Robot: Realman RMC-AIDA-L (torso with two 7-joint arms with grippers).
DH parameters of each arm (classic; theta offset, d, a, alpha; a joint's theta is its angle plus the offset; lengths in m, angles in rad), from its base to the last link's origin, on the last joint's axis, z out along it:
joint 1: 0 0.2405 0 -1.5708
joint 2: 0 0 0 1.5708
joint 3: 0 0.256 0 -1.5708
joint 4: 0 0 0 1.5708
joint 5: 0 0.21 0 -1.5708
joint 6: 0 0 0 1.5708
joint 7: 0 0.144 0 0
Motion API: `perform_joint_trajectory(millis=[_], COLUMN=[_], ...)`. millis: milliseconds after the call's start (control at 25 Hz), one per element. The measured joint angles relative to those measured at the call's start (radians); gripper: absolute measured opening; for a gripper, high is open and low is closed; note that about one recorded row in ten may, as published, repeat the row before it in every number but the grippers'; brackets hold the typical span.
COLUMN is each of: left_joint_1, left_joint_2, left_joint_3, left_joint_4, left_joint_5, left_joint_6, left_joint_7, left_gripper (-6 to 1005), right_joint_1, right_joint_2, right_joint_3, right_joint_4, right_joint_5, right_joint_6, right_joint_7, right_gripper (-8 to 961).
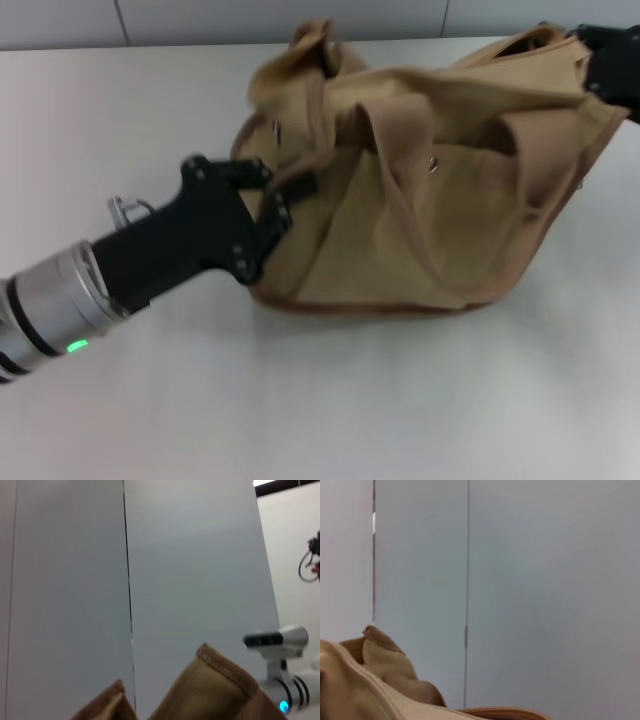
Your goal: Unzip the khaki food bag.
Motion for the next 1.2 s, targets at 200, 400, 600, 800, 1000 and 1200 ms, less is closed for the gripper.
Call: perform_joint_trajectory(millis=[200,400,600,800,1000,1200], left_joint_1=[0.021,0.044,0.077,0.127,0.190,0.224], left_joint_2=[0.000,0.002,0.010,0.016,0.016,0.028], left_joint_3=[0.043,0.042,0.032,0.032,0.020,-0.018], left_joint_4=[-0.008,-0.004,0.007,0.064,0.139,0.149], left_joint_5=[-0.003,-0.003,-0.002,-0.001,-0.003,0.001], left_joint_6=[-0.026,-0.022,-0.014,-0.006,0.018,0.079], left_joint_7=[0.001,-0.009,-0.013,-0.042,-0.044,-0.046], left_gripper=[135,263,397,538,708,813], right_joint_1=[0.003,-0.036,-0.106,-0.157,-0.198,-0.225], right_joint_2=[0.005,0.004,0.005,0.004,0.003,-0.005], right_joint_3=[-0.028,-0.037,0.007,0.127,0.232,0.315], right_joint_4=[-0.008,-0.059,-0.097,-0.058,0.013,0.108], right_joint_5=[-0.030,-0.027,0.009,0.033,0.047,0.047], right_joint_6=[0.016,-0.005,-0.075,-0.145,-0.214,-0.390], right_joint_7=[0.007,0.046,0.067,0.041,0.017,-0.033], right_gripper=[184,323,501,596,706,842])
